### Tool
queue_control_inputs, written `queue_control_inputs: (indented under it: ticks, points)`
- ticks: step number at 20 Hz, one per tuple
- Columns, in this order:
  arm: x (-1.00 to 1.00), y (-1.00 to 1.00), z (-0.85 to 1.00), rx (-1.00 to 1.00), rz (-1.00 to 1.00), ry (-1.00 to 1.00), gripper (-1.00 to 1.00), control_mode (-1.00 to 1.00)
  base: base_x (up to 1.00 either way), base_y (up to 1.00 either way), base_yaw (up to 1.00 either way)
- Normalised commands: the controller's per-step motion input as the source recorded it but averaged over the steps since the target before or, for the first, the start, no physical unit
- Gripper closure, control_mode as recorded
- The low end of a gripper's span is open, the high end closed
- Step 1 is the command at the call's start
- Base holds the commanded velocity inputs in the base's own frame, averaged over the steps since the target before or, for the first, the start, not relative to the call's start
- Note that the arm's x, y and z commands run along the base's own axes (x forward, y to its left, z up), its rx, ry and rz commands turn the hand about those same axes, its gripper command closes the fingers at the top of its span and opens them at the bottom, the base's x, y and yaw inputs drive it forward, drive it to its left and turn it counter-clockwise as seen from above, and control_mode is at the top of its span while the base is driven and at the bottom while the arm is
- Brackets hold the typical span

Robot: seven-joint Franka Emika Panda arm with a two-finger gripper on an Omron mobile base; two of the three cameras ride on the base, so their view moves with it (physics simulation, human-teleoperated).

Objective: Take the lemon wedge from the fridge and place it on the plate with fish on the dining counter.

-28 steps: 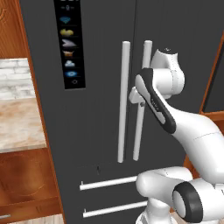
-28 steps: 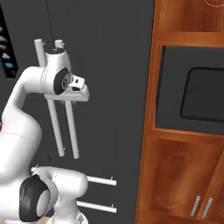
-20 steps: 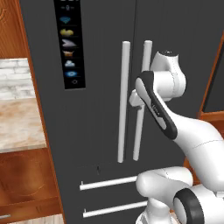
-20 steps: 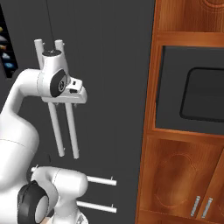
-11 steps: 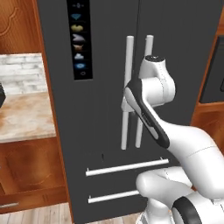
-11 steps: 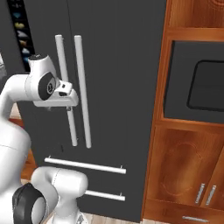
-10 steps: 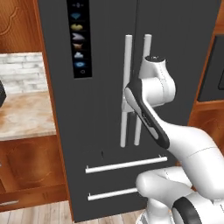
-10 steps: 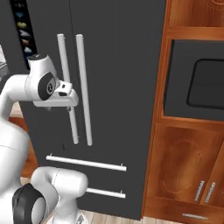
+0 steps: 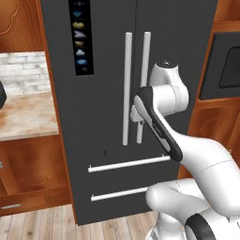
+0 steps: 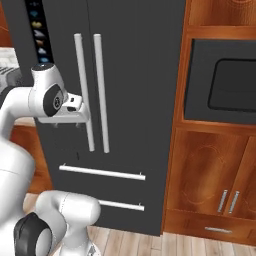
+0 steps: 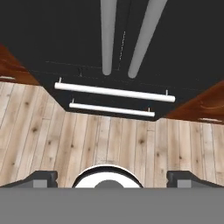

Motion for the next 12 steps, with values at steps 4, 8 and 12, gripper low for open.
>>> queue_control_inputs:
  ticks: [4, 8, 12]
  points:
    - [-0.33, -0.06, 0.00, 0.00, -0.01, 0.00, -1.00, -1.00, -0.28, -0.05, -0.03]
    - [-0.42, -0.22, 0.02, 0.00, -0.06, -0.05, -1.00, -1.00, 0.00, 0.00, 0.00]
    - [0.25, -0.32, 0.13, 0.04, 0.04, -0.25, -1.00, -1.00, 0.00, 0.00, 0.00]
